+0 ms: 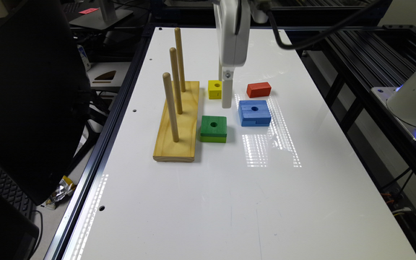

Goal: Pick up green block.

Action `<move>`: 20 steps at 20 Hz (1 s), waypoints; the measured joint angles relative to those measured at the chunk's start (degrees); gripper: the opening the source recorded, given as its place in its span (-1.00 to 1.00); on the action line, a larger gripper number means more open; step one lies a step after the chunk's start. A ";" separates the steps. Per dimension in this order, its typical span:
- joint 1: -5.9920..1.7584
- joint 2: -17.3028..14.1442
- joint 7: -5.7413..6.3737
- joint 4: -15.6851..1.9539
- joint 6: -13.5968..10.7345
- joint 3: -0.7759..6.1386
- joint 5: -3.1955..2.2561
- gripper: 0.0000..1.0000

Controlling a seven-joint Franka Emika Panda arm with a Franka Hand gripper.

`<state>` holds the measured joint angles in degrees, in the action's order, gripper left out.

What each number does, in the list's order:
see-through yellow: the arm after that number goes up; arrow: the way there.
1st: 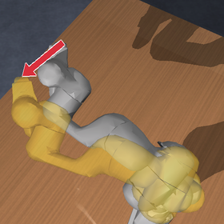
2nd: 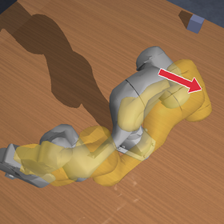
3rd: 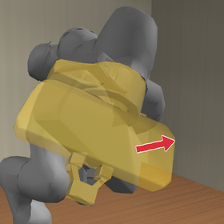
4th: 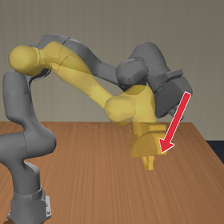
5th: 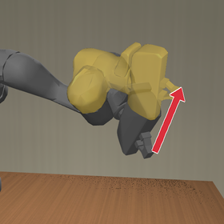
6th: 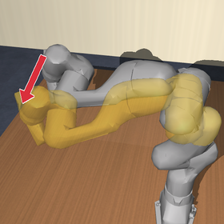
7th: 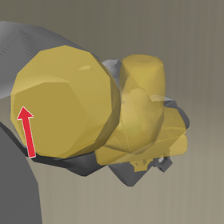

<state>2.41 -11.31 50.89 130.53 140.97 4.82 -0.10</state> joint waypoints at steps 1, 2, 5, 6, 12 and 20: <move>0.00 -0.80 0.00 0.05 0.95 0.00 0.00 1.00; 0.01 -1.60 0.00 0.05 1.88 0.01 0.00 1.00; 0.01 -2.54 0.00 0.01 3.06 0.04 0.00 1.00; 0.02 -2.53 0.01 -0.03 3.07 0.08 0.00 1.00; 0.03 -2.54 0.74 -0.64 3.08 0.82 0.00 1.00; 0.02 -2.55 0.87 -0.91 3.10 0.92 0.00 1.00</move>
<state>2.43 -13.86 51.75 129.62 144.07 5.74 -0.10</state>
